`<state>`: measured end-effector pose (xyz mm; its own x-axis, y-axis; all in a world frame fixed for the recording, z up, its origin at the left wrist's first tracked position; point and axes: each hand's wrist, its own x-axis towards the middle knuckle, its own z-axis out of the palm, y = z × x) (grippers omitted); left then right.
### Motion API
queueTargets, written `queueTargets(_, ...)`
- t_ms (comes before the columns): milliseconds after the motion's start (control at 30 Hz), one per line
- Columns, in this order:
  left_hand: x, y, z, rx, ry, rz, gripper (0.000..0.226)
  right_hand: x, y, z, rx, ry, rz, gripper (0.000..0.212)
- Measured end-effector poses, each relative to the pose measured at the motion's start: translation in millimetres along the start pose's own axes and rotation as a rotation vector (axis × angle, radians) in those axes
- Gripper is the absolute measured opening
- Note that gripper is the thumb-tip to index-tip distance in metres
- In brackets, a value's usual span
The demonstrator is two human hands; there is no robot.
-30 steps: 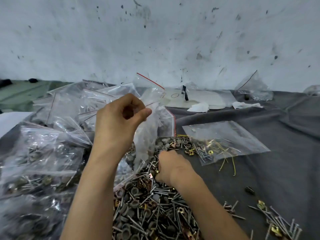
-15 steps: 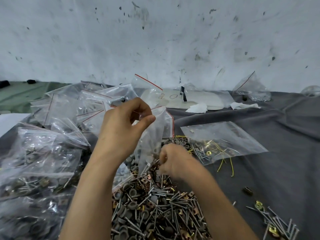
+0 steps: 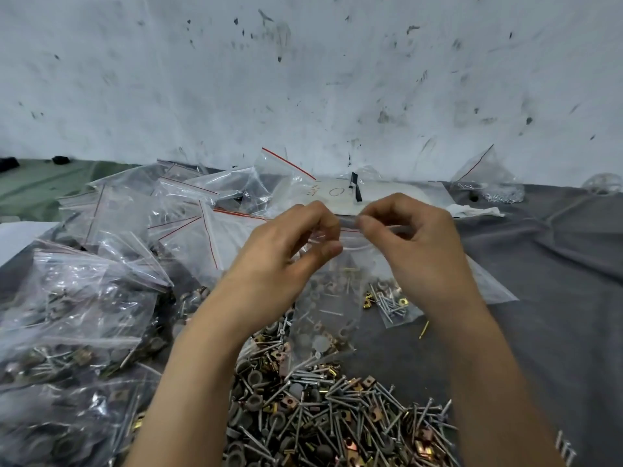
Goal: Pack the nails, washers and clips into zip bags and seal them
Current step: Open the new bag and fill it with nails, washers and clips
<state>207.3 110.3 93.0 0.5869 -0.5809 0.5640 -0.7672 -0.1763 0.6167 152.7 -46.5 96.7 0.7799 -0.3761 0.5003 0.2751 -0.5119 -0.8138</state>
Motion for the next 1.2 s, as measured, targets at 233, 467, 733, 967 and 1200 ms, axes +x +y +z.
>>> queueTargets(233,0.6,-5.4,-3.0,0.127,0.168,0.01,0.011,2.2,42.9,19.4,-0.464,-0.22,0.266,0.012)
queueTargets(467,-1.0,-7.3,-6.8,0.15,0.227,-0.038,0.014,-13.9,71.1,70.6,-0.54,-0.797,0.388,0.026)
queueTargets(733,-1.6,-8.0,-9.5,0.165,0.198,-0.053,0.011,-5.7,64.2,49.1,-0.495,-0.505,0.289,0.013)
queueTargets(967,0.7,-6.6,-1.6,0.146,0.093,-0.058,0.011,1.7,9.1,16.8,0.168,0.146,-0.053,0.018)
queueTargets(1200,0.0,-6.6,-1.6,0.166,0.107,-0.086,0.013,0.3,14.3,27.1,-0.001,0.054,-0.024,0.008)
